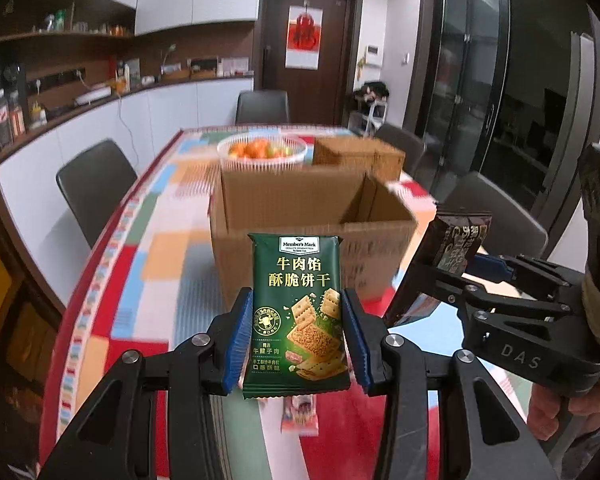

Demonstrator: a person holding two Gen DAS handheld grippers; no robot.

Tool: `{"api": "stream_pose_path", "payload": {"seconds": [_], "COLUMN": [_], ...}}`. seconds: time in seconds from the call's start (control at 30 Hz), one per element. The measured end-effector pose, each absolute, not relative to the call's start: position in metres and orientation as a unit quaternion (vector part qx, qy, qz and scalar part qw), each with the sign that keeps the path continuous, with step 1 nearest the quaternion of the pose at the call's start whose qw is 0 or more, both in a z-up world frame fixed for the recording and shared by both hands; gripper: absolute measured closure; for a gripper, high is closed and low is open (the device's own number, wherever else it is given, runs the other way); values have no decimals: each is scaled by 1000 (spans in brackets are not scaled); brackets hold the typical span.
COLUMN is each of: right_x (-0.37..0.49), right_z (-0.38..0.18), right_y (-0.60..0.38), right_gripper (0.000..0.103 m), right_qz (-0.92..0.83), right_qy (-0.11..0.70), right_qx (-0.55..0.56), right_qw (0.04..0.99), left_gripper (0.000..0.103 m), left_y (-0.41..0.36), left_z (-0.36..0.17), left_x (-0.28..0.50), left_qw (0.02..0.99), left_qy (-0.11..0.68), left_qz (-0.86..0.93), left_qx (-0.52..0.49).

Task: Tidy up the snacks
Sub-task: 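Carry the green pack into the box with the left gripper while the right drops the dark pack in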

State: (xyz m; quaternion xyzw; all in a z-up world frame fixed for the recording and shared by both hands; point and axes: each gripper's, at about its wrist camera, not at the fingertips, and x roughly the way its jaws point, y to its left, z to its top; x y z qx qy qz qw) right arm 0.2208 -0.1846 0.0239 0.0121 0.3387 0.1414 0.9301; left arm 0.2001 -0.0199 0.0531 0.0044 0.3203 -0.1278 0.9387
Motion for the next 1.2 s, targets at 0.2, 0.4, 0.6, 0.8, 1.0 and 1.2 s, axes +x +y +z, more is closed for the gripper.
{"api": "stream_pose_path", "payload": {"seconds": [0.2,0.4,0.6,0.8,1.0,1.2], "right_x": [238,258,283,311,341,364], "right_z": [47,69,84,85,71,51], "right_y": [-186,-185,-181,-179,-178,-178], "right_gripper": [55,55,55,55,55,55], "right_qz": [135,131,129,127,128,127], "right_qy": [306,277,264,270,295,331], "right_qx": [12,10,6,1,-2,2], "right_qw": [942,952,956,954,947,935], "left_gripper": [60,60,60,60,60,59], "left_y": [-21,-20,-20,-22,-29,-37], "left_z": [76,92,98,96,81,53], "left_x": [218,244,275,308,341,370], "left_qw": [949,953,953,950,941,922], "left_qy": [290,276,277,287,314,365], "left_qz": [-127,-125,-125,-125,-127,-131], "left_qx": [12,13,14,10,12,17]}}
